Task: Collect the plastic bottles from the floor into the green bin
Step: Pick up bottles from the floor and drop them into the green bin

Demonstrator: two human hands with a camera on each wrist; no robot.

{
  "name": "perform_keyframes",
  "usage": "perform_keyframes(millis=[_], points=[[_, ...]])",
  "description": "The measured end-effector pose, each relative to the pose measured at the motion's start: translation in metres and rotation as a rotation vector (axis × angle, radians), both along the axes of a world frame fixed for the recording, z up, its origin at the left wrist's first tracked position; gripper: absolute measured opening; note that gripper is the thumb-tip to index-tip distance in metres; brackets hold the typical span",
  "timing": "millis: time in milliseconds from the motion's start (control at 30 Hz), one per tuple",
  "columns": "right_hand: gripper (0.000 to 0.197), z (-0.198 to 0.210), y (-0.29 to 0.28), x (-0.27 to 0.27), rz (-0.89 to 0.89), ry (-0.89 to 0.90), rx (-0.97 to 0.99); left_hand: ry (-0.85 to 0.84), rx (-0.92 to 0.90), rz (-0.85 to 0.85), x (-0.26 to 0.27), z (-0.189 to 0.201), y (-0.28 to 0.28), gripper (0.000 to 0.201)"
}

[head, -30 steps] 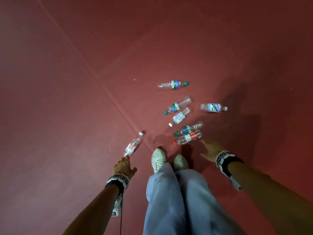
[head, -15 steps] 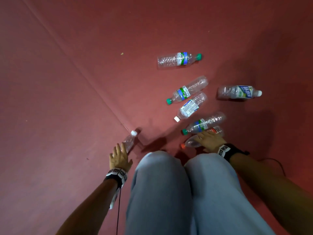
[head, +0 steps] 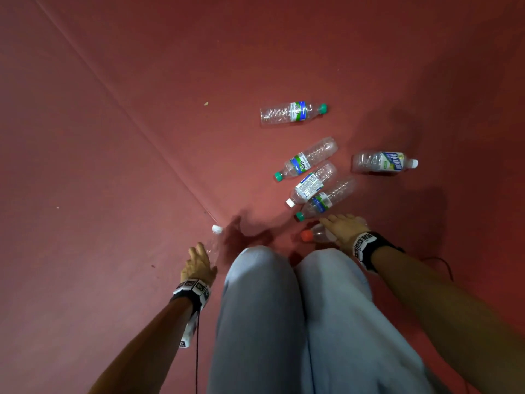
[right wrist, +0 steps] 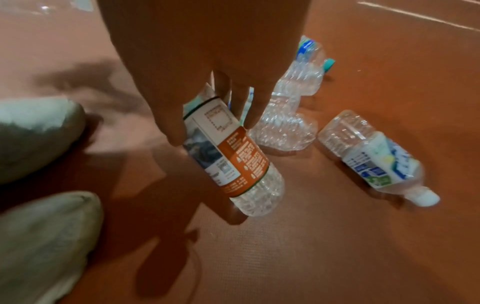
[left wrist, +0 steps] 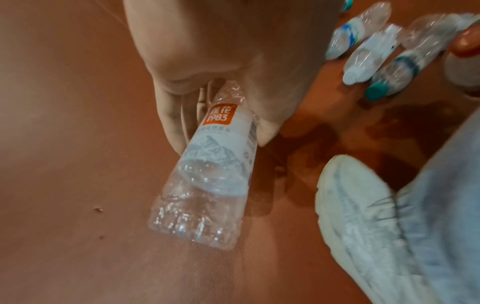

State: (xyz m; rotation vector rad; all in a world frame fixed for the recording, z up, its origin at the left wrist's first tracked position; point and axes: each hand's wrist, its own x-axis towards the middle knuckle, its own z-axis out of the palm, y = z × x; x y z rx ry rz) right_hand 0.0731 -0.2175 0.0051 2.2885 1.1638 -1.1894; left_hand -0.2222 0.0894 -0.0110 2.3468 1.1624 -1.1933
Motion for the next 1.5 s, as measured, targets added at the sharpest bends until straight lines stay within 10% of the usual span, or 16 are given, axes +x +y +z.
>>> perform_keyframes(millis=[500, 967, 1500], points=[[0.055, 0.405, -0.004, 0.035, -0.274, -0.081, 0.01, -0.197, 0.025, -0.042, 0.047, 0.401, -0.016, 0.089], [0.046, 0.655, 0.06, -0.005, -1.265, 0.26, 0.753, -0.864, -0.219, 0.195, 0.112, 0.657, -0.043, 0.084], [0.063, 0.851, 0.179, -0.049, -0.696, 0.411, 1.219, -1.332, 0.001, 0.431, 0.038, 0.858, -0.009, 0.073]])
